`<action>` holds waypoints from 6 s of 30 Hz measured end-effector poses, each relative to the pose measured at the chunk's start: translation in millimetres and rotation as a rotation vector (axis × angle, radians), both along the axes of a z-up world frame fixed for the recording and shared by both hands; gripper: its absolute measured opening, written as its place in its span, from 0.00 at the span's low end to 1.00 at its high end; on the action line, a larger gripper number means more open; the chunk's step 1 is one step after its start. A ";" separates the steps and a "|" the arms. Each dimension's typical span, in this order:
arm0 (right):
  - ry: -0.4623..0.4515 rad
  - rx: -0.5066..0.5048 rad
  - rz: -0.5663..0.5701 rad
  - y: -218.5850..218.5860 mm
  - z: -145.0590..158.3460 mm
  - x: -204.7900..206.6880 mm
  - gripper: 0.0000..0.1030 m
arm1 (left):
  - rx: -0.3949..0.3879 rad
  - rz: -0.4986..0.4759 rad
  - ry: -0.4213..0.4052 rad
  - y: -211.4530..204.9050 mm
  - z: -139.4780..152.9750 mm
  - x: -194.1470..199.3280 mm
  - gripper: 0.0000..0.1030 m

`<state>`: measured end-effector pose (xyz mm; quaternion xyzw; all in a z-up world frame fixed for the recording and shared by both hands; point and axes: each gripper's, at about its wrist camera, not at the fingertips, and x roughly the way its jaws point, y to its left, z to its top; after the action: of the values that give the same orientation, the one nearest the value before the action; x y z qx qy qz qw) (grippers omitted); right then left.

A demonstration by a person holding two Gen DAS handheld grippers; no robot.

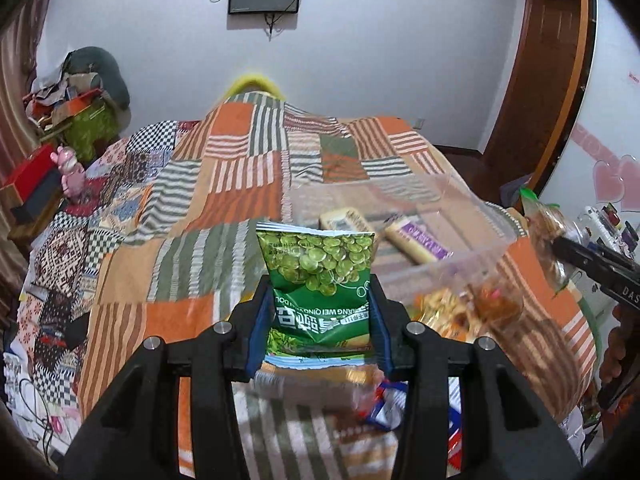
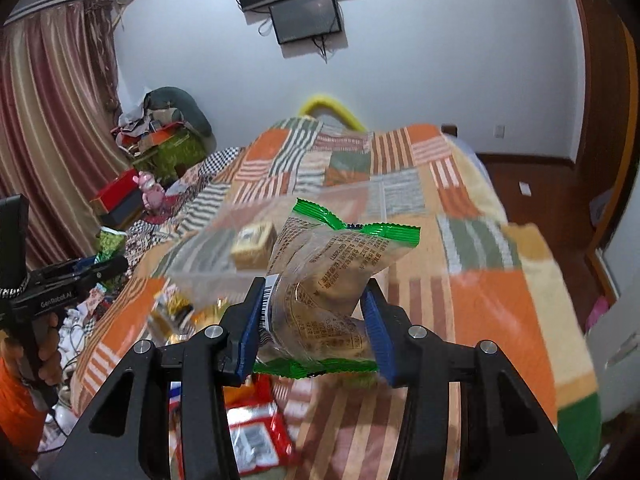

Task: Organize snacks
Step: 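Lower both bags into the clear box and open both tools, then grasp the orange cookie bag with the right tool while the left grasps the yellow chip bag, then drop both bags into the clear box and open both tools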

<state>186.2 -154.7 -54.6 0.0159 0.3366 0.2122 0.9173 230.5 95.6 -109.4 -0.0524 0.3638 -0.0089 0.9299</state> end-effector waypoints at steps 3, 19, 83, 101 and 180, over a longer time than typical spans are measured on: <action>-0.025 -0.012 0.005 4.0 4.1 9.5 0.43 | -0.001 -0.011 -0.011 -4.9 3.9 8.6 0.42; -0.027 -0.055 0.035 20.7 -5.4 63.4 0.43 | -0.025 -0.059 0.046 -22.3 -15.0 74.5 0.42; 0.173 -0.105 0.006 -7.7 -59.8 27.0 0.58 | 0.014 -0.023 0.351 49.8 -119.0 64.9 0.78; 0.299 -0.136 0.045 -1.5 -90.3 29.3 0.62 | 0.044 0.017 0.272 59.2 -131.8 69.6 0.48; 0.125 -0.141 0.187 90.3 -50.8 83.3 0.50 | 0.016 -0.136 0.137 -33.1 -50.7 94.2 0.32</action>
<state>269.5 -64.4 -105.4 -0.0670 0.4071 0.2710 0.8697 324.7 62.5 -160.1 -0.0205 0.4296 -0.0657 0.9004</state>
